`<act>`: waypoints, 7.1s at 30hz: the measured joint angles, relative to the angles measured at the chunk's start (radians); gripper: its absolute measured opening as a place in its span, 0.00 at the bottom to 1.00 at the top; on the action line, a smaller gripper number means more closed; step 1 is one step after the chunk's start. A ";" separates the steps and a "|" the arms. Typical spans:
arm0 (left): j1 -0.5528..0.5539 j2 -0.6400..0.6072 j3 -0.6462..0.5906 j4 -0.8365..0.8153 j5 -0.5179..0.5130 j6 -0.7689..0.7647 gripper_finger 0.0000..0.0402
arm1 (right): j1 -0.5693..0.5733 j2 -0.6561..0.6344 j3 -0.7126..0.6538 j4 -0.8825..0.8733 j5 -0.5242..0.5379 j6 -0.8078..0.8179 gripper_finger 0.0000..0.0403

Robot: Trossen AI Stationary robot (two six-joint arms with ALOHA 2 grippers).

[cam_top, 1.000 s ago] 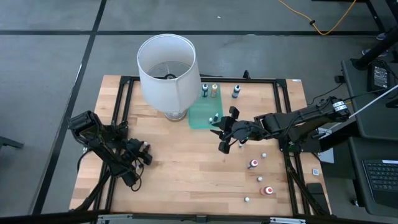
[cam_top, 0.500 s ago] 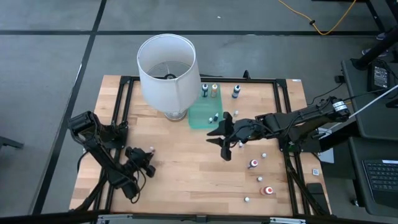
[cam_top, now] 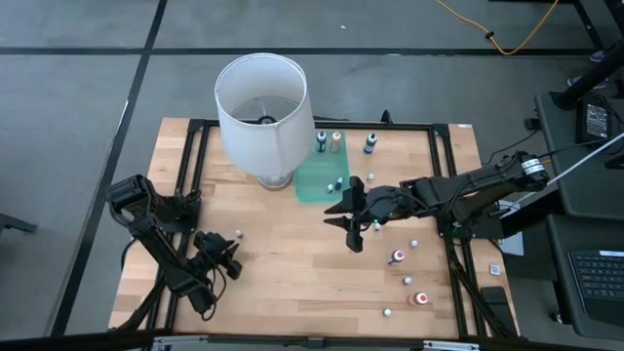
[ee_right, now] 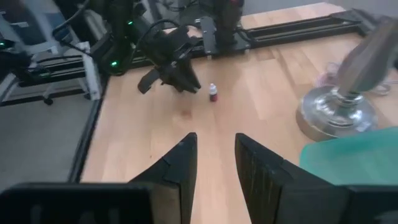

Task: Pick & Place food coloring
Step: Put the top left small red food coloring bottle into the green bin

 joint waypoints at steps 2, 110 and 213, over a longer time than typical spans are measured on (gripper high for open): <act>0.000 0.000 -0.018 0.028 -0.015 0.000 0.25 | -0.013 0.000 0.000 -0.003 0.030 -0.002 0.27; 0.369 -0.381 0.709 0.189 0.478 1.423 0.17 | 0.056 0.569 0.900 -0.115 -0.339 0.346 0.50; 0.430 -0.381 0.709 0.189 0.444 1.438 0.18 | 0.084 0.597 0.897 -0.185 -0.155 0.265 0.21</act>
